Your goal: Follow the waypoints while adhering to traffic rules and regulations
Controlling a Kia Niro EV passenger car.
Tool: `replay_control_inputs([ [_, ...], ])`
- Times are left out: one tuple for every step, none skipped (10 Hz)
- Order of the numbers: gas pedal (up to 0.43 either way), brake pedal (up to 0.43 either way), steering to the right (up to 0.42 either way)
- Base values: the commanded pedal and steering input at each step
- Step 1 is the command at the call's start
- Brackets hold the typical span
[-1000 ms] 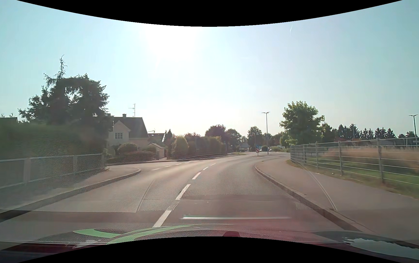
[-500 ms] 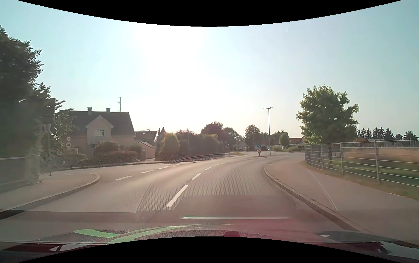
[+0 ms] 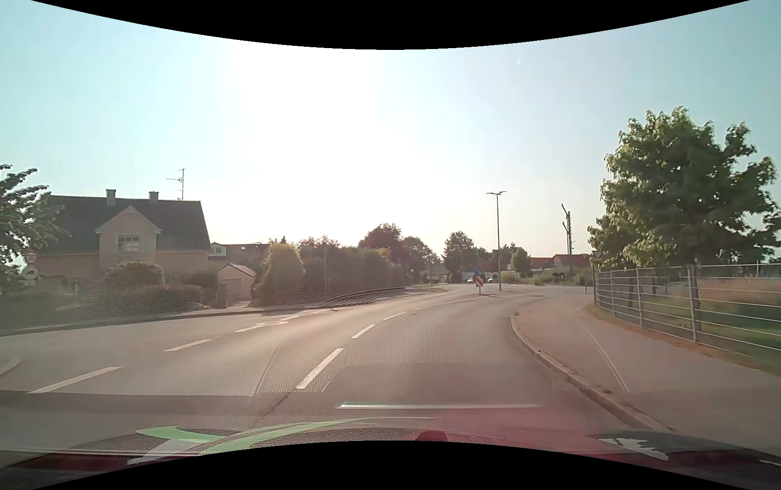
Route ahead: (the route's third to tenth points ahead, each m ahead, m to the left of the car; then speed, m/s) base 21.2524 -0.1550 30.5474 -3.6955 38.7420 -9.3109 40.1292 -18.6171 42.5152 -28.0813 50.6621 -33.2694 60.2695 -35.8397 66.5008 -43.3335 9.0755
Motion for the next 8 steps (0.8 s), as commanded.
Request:
replay_control_inputs([
  [0.000, 0.091, 0.052],
  [0.000, 0.091, 0.055],
  [0.000, 0.091, 0.057],
  [0.000, 0.091, 0.061],
  [0.000, 0.091, 0.066],
  [0.000, 0.091, 0.071],
  [0.000, 0.104, 0.077],
  [0.000, 0.104, 0.084],
])
